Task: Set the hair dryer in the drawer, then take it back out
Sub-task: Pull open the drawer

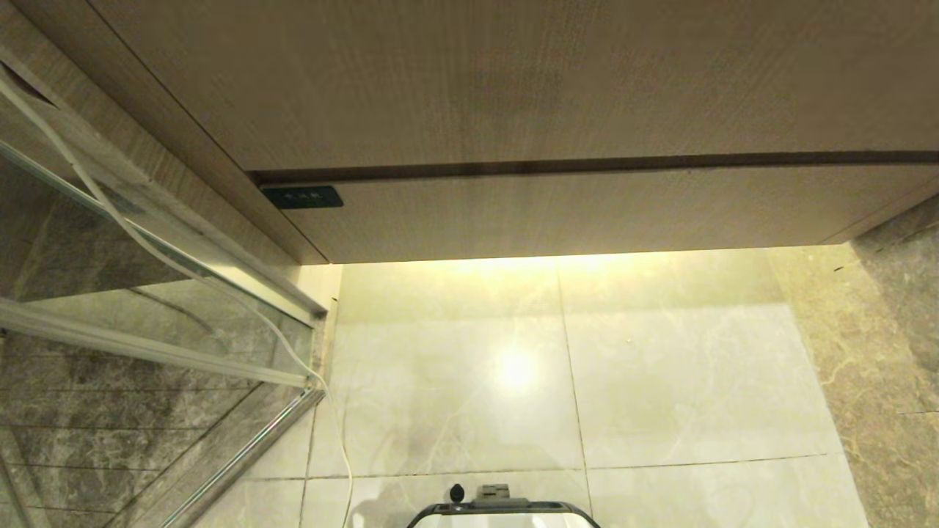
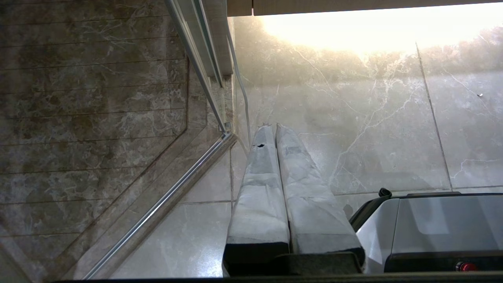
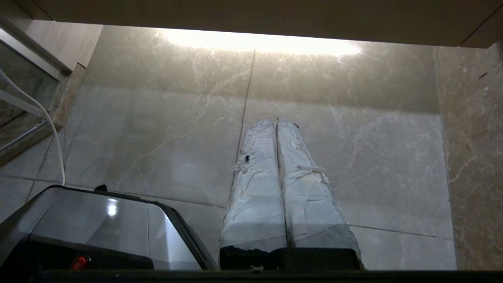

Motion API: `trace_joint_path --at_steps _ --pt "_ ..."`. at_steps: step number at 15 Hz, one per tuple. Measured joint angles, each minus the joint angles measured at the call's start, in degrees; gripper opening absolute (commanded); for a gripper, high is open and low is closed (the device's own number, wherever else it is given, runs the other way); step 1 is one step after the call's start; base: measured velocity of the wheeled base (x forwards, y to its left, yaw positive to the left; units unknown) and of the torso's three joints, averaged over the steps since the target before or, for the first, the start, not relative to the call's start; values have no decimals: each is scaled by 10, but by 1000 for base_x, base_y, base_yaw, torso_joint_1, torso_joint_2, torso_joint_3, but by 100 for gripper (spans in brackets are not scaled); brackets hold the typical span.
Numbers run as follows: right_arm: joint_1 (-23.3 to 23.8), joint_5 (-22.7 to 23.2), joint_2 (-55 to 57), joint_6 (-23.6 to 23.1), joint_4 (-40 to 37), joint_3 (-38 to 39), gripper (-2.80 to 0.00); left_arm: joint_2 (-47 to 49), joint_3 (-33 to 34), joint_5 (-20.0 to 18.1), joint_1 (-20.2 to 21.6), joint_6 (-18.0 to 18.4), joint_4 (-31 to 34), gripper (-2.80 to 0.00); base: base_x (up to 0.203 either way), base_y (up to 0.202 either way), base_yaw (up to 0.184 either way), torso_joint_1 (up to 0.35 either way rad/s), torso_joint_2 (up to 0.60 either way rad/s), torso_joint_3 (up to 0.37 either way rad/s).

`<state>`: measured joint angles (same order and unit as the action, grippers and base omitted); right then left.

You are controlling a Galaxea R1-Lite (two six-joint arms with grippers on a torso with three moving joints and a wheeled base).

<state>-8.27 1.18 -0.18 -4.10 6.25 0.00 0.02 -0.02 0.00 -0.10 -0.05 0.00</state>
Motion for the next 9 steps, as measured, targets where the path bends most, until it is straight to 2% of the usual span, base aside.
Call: trace_joint_path --at_steps 6,7,9 --pt "-1 4 0 -5 -39 -13 -280 0 0 0 0 0 0 -280 0 0 0 0 0 0" --pt "-1 7 0 -5 -36 -51 -280 0 0 0 0 0 0 -280 0 0 0 0 0 0" --pt "-2 27 12 0 -44 -175 -280 0 0 0 0 0 0 -280 0 0 0 0 0 0"
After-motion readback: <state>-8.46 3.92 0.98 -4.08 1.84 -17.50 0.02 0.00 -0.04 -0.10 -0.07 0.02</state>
